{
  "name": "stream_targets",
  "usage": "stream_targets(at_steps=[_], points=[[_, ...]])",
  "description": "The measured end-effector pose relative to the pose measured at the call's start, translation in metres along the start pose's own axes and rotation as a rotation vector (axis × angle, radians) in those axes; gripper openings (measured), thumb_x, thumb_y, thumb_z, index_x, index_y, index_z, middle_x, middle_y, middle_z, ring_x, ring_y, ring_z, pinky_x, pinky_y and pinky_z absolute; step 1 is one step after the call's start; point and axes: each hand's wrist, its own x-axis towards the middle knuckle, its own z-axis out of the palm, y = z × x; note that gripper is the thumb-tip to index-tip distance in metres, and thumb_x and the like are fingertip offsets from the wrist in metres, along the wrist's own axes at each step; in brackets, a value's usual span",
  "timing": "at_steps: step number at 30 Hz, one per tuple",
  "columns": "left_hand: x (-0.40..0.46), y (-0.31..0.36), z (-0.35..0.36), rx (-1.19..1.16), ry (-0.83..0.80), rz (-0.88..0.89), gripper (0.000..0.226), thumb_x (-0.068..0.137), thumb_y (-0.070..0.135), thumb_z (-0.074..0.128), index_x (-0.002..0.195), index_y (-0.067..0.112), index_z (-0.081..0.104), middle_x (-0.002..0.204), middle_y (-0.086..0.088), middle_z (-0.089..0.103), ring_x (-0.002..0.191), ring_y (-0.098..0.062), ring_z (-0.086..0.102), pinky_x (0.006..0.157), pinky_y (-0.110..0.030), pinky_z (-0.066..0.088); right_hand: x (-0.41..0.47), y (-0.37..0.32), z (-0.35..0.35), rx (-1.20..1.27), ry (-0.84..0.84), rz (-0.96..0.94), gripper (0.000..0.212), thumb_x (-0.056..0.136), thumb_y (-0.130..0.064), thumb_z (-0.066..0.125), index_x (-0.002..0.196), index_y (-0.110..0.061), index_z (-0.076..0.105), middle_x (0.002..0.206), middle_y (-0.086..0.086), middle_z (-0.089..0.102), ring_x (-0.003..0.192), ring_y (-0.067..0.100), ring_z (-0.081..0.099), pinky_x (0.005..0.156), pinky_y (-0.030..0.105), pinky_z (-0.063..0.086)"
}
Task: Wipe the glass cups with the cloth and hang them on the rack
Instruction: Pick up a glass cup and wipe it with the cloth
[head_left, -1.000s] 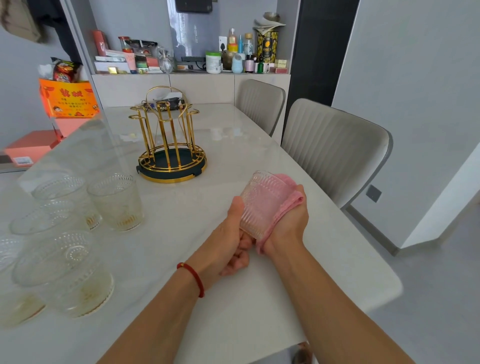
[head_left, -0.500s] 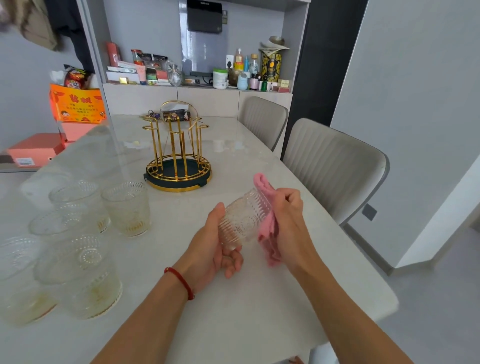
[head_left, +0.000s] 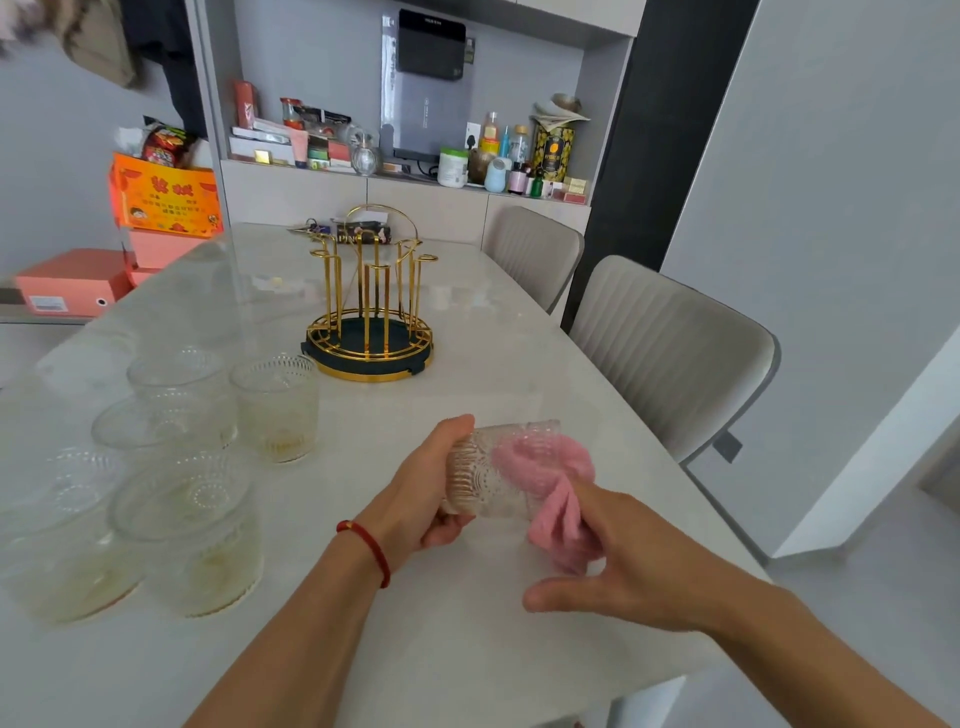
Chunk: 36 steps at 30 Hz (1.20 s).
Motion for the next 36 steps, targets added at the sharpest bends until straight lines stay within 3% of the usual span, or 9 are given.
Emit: stream_targets(at_steps=[2, 5, 10, 12, 16, 22, 27, 32, 36], points=[[-0.001, -0.001, -0.001, 0.077, -0.046, -0.008, 0.052, 0.098, 0.061, 0.044, 0.077, 0.017, 0.062, 0.057, -0.002, 0.055, 0.041, -0.011, 0.043, 0.039, -0.016, 0.026, 0.002, 0.007, -0.002, -0.180, -0.100, 0.011, 0.049, 0.086, -0.051, 0.075, 0.104, -0.009, 0.060, 0.100, -0.022, 0.062, 0.093, -0.004, 0.057, 0.079, 0.015, 0.046], [0.000, -0.002, 0.000, 0.161, -0.064, -0.014, 0.051, 0.098, 0.060, 0.044, 0.074, 0.017, 0.059, 0.054, 0.000, 0.050, 0.038, -0.011, 0.038, 0.037, -0.017, 0.023, 0.002, 0.007, 0.006, -0.350, -0.142, -0.070, 0.061, 0.093, -0.060, 0.060, 0.147, -0.035, 0.045, 0.152, -0.026, 0.040, 0.131, -0.006, 0.039, 0.105, 0.022, 0.042], [0.001, -0.004, 0.006, 0.077, -0.020, 0.000, 0.036, 0.096, 0.053, 0.054, 0.090, 0.018, 0.058, 0.060, 0.000, 0.051, 0.037, -0.007, 0.044, 0.034, -0.014, 0.031, 0.011, -0.003, 0.012, -0.062, -0.211, -0.112, 0.060, 0.101, -0.047, 0.053, 0.156, -0.034, 0.030, 0.161, -0.019, 0.030, 0.146, 0.002, 0.030, 0.117, 0.033, 0.035], [0.001, -0.005, 0.009, 0.002, -0.011, 0.044, 0.033, 0.096, 0.051, 0.054, 0.095, 0.018, 0.059, 0.068, -0.004, 0.052, 0.039, -0.007, 0.046, 0.034, -0.013, 0.032, 0.011, -0.006, 0.011, 0.120, -0.193, -0.121, 0.054, 0.103, -0.037, 0.051, 0.154, -0.026, 0.037, 0.152, -0.024, 0.039, 0.132, -0.002, 0.046, 0.108, 0.027, 0.043], [-0.001, -0.007, 0.013, -0.062, -0.030, 0.135, 0.030, 0.099, 0.044, 0.051, 0.095, 0.015, 0.061, 0.073, -0.007, 0.053, 0.041, -0.008, 0.051, 0.036, -0.012, 0.033, 0.005, -0.024, 0.015, 0.363, -0.071, -0.036, 0.048, 0.100, -0.044, 0.050, 0.144, -0.024, 0.052, 0.122, -0.018, 0.060, 0.066, 0.004, 0.055, 0.052, 0.035, 0.058], [-0.007, -0.002, 0.015, -0.126, -0.141, 0.367, 0.035, 0.094, 0.039, 0.050, 0.083, 0.006, 0.056, 0.071, -0.014, 0.048, 0.057, -0.021, 0.055, 0.049, -0.021, 0.044, -0.001, -0.033, 0.009, 0.392, -0.064, 0.074, 0.102, 0.083, -0.084, 0.031, 0.113, 0.008, 0.062, 0.053, -0.004, 0.058, 0.045, 0.006, 0.058, 0.053, 0.007, 0.045], [-0.010, -0.005, 0.016, -0.004, -0.123, 0.664, 0.054, 0.087, 0.052, 0.048, 0.086, -0.002, 0.052, 0.073, -0.029, 0.041, 0.068, -0.033, 0.042, 0.051, -0.052, 0.033, -0.008, -0.043, 0.004, 0.709, -0.100, 0.273, 0.079, 0.091, -0.063, 0.033, 0.095, 0.009, 0.064, 0.059, 0.032, 0.055, 0.042, 0.009, 0.050, 0.049, 0.022, 0.041], [-0.004, -0.014, 0.006, 0.324, -0.029, 0.965, 0.044, 0.098, 0.042, 0.033, 0.094, 0.007, 0.059, 0.071, -0.017, 0.051, 0.057, -0.037, 0.047, 0.050, -0.045, 0.037, -0.013, -0.051, 0.001, 1.112, -0.060, 0.457, 0.072, 0.084, -0.070, 0.034, 0.083, -0.003, 0.060, 0.038, 0.004, 0.049, 0.031, 0.011, 0.038, 0.039, 0.021, 0.030], [-0.004, -0.009, 0.006, 0.263, -0.137, 0.702, 0.049, 0.084, 0.054, 0.042, 0.098, 0.012, 0.061, 0.066, -0.007, 0.048, 0.046, -0.014, 0.038, 0.043, -0.023, 0.028, -0.011, -0.039, -0.002, 0.575, -0.045, 0.276, 0.070, 0.091, -0.073, 0.037, 0.087, -0.015, 0.075, 0.055, 0.000, 0.069, 0.043, 0.005, 0.056, 0.042, 0.022, 0.047]])
